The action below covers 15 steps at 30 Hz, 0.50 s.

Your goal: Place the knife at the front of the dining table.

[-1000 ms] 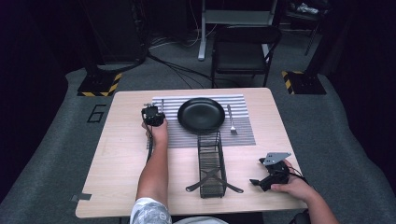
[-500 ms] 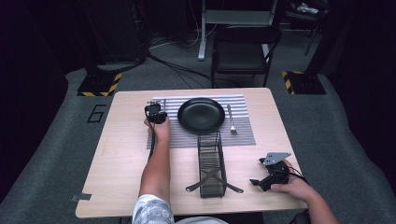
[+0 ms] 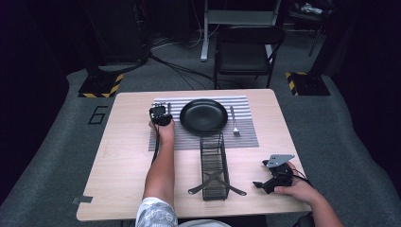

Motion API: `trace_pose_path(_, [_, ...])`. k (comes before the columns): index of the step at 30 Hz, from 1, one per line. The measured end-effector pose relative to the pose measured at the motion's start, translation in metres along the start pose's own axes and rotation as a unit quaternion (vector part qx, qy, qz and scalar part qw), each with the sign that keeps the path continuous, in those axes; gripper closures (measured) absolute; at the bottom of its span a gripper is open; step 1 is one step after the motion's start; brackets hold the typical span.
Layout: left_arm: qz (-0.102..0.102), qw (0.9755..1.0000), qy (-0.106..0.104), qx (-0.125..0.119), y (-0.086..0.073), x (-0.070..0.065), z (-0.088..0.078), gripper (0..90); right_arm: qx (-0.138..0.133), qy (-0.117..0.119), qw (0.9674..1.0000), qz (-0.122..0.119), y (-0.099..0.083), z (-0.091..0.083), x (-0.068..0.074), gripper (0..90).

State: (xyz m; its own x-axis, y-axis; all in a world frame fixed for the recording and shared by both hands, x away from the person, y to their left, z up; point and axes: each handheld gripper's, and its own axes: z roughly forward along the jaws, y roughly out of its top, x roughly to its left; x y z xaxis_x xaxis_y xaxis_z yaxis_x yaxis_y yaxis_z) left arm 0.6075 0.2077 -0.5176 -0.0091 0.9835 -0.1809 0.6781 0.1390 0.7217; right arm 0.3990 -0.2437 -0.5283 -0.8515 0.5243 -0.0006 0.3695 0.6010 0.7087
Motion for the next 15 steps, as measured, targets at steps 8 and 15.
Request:
trace_pose_path(8, [0.006,0.9996,-0.027,-0.006,0.000,-0.001,-0.007,69.7,0.000,0.000,1.0000,-0.001,0.000,0.000,0.000,0.0])
trace_pose_path(15, [0.015,0.9985,-0.052,-0.010,0.000,0.010,-0.032,58.2,0.000,0.000,1.0000,0.000,0.000,0.000,0.000,0.0])
